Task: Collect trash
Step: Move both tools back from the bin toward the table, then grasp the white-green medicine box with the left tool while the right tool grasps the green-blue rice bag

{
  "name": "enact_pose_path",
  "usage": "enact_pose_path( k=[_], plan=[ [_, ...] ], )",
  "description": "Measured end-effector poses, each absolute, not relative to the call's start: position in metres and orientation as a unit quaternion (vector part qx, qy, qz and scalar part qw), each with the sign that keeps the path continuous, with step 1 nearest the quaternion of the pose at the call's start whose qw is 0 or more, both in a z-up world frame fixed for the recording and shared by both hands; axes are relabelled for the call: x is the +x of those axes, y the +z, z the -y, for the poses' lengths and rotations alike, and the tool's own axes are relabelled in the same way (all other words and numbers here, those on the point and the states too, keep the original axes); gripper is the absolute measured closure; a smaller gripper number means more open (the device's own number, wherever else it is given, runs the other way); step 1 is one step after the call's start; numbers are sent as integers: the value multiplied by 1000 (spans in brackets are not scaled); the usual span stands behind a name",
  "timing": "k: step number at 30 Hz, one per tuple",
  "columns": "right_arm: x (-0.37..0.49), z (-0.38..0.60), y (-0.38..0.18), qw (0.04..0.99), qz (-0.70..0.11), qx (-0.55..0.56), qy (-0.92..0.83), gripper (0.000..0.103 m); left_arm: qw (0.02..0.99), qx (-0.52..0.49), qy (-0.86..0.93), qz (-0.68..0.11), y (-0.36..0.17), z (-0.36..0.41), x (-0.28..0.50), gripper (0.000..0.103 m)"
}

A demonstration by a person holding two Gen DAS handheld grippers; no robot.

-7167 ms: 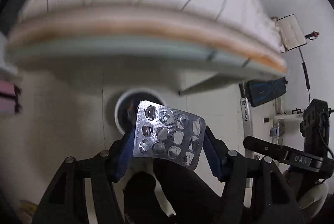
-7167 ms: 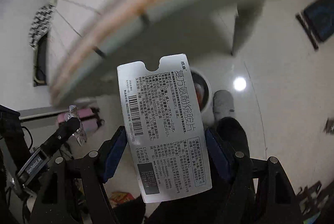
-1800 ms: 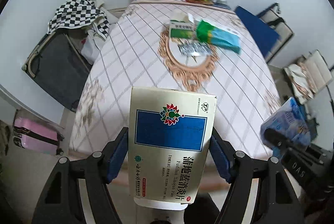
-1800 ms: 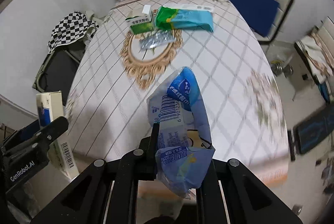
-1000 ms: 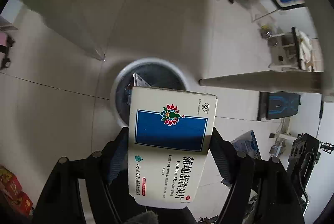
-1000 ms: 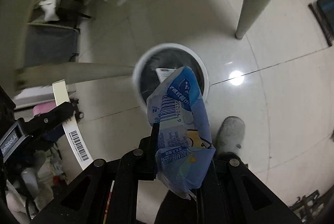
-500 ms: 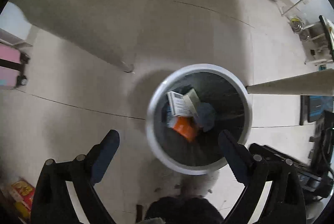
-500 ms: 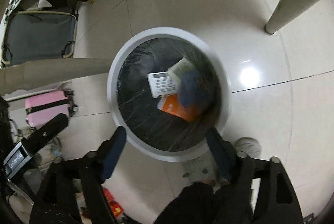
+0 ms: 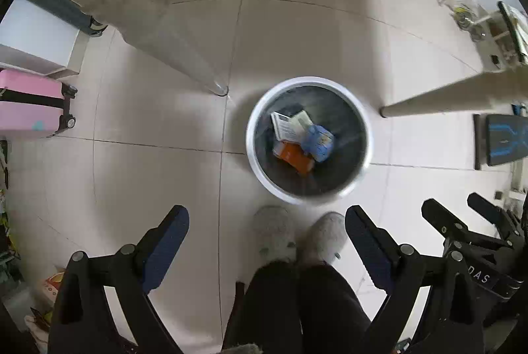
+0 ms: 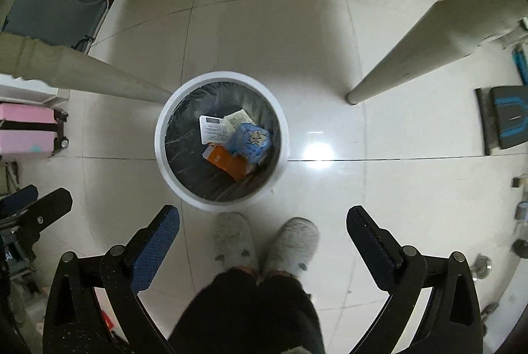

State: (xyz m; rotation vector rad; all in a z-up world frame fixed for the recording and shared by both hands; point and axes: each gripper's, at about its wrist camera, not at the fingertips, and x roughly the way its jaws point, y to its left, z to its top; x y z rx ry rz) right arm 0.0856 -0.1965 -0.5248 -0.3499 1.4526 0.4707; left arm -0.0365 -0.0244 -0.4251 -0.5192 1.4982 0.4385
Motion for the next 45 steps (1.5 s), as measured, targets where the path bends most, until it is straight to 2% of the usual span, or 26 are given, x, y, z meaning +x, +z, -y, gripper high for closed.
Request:
enact_pose_path(
  k=[5, 19, 26, 31, 33, 37, 45],
  plan=[
    [64, 203, -449, 712, -650, -164, 211, 1, 679, -233, 191, -670, -379, 35, -46, 6],
    [21, 216, -237, 733, -625, -133, 234, 1, 727, -225, 183, -623, -202, 33, -70, 6],
    [36, 209, -144, 752, -603, -85, 253, 1, 764, -217, 194, -576, -138, 23, -44, 6],
    [85, 182, -96, 765, -581, -71, 268, 1, 794, -199, 224, -529, -93, 0, 3, 6],
    [111, 170, -83, 773, -569, -75, 269, 1, 803, -189, 242, -511, -81, -14, 29, 0],
    [182, 151, -58, 784, -552, -87, 271, 1, 801, -192, 273, -496, -73, -46, 80, 0],
    [372, 82, -70, 764, -549, -181, 287, 1, 751, -222, 357, -509, -91, -100, 210, 0]
  ],
)
